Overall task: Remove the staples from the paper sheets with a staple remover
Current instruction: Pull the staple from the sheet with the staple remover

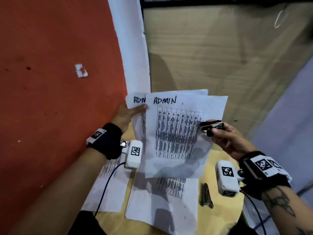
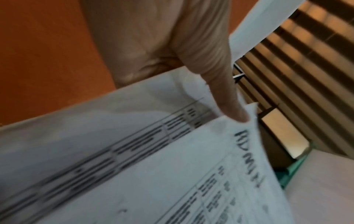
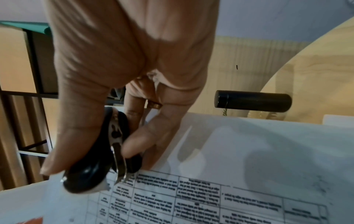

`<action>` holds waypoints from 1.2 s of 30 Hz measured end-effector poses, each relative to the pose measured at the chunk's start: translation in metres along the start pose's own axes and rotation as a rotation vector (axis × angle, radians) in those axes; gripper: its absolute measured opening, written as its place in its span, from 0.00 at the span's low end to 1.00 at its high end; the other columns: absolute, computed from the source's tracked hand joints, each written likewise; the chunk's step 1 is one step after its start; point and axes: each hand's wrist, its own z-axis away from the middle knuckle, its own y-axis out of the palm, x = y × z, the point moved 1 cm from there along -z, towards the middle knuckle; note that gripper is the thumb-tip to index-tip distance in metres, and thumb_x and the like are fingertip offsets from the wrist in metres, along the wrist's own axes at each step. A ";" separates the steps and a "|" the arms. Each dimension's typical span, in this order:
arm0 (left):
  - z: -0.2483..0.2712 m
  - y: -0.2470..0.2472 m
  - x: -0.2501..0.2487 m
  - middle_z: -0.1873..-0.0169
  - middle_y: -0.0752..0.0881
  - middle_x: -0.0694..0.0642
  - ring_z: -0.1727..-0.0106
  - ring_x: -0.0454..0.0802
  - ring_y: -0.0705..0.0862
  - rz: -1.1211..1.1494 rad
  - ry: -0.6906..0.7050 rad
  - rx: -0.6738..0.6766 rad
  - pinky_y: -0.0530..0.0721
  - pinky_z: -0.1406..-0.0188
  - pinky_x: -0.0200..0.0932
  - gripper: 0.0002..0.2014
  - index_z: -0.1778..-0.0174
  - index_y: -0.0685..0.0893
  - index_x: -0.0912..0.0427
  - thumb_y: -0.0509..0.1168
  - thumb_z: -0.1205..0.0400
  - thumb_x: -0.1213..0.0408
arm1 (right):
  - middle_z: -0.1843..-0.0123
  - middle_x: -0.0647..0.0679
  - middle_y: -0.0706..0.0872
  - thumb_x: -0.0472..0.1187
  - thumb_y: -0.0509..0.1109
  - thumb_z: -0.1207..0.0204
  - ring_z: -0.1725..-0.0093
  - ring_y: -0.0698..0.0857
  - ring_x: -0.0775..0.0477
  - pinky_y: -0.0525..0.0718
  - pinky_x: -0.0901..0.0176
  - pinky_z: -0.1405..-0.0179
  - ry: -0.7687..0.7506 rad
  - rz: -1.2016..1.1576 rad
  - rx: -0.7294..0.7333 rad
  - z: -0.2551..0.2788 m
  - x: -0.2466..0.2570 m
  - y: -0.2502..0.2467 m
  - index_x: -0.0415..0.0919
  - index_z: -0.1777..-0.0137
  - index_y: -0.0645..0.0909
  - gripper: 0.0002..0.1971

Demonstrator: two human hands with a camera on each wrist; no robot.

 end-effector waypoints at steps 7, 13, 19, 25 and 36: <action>0.022 0.029 -0.034 0.51 0.91 0.57 0.47 0.55 0.89 -0.167 0.097 0.073 0.84 0.40 0.54 0.22 0.48 0.87 0.64 0.78 0.39 0.69 | 0.59 0.48 0.91 0.49 0.91 0.72 0.66 0.88 0.58 0.82 0.71 0.75 -0.047 0.013 0.034 0.014 0.015 0.013 0.45 0.59 0.90 0.34; 0.029 0.036 -0.044 0.46 0.88 0.64 0.43 0.59 0.87 -0.162 0.097 0.023 0.81 0.34 0.59 0.15 0.45 0.86 0.70 0.74 0.27 0.73 | 0.59 0.50 0.91 0.52 0.90 0.72 0.65 0.88 0.59 0.82 0.72 0.75 -0.096 0.051 0.012 0.024 0.023 0.009 0.46 0.58 0.90 0.35; 0.032 0.042 -0.052 0.51 0.91 0.55 0.46 0.50 0.89 -0.190 0.115 0.054 0.86 0.44 0.40 0.13 0.43 0.86 0.68 0.70 0.24 0.75 | 0.48 0.46 0.87 0.41 0.83 0.43 0.48 0.86 0.47 0.85 0.63 0.55 -0.648 0.391 -0.309 0.029 0.035 0.031 0.41 0.46 0.86 0.23; 0.035 0.050 -0.060 0.69 0.90 0.38 0.63 0.35 0.88 -0.241 0.213 0.007 0.86 0.58 0.31 0.10 0.58 0.85 0.55 0.68 0.23 0.76 | 0.31 0.49 0.66 0.37 0.82 0.38 0.43 0.81 0.65 0.84 0.75 0.59 -1.020 0.761 -0.299 0.035 0.046 0.089 0.40 0.45 0.82 0.21; 0.054 0.057 -0.078 0.63 0.92 0.49 0.61 0.44 0.90 -0.176 0.265 0.081 0.86 0.60 0.37 0.14 0.52 0.86 0.65 0.73 0.31 0.80 | 0.44 0.40 0.85 0.36 0.81 0.38 0.45 0.83 0.52 0.83 0.63 0.44 -1.078 0.971 -0.013 0.020 0.045 0.135 0.32 0.43 0.84 0.22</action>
